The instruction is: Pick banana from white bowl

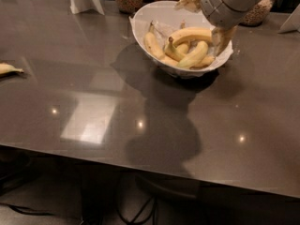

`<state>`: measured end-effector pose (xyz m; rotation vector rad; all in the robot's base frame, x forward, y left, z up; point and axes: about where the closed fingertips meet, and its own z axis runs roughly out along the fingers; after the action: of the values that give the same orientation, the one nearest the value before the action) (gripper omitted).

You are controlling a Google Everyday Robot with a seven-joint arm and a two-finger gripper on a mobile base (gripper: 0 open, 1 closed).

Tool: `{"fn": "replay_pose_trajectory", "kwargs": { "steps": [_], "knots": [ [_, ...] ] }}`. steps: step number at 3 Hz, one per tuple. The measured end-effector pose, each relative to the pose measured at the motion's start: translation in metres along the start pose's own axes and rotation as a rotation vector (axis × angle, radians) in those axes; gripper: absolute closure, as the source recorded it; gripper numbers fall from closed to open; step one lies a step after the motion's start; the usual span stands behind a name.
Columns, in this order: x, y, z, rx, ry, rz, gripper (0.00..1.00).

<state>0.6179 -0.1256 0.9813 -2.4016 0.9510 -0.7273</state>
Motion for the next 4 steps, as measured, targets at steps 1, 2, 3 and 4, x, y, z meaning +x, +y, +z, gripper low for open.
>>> {"fn": "replay_pose_trajectory", "kwargs": {
  "steps": [1, 2, 3, 4],
  "knots": [
    [0.017, -0.001, 0.018, -0.022, 0.001, -0.004, 0.39],
    [0.031, 0.005, 0.034, -0.054, 0.001, 0.008, 0.47],
    [0.040, 0.015, 0.051, -0.095, -0.005, 0.021, 0.45],
    [0.045, 0.024, 0.065, -0.130, -0.013, 0.031, 0.43]
  ]
}}
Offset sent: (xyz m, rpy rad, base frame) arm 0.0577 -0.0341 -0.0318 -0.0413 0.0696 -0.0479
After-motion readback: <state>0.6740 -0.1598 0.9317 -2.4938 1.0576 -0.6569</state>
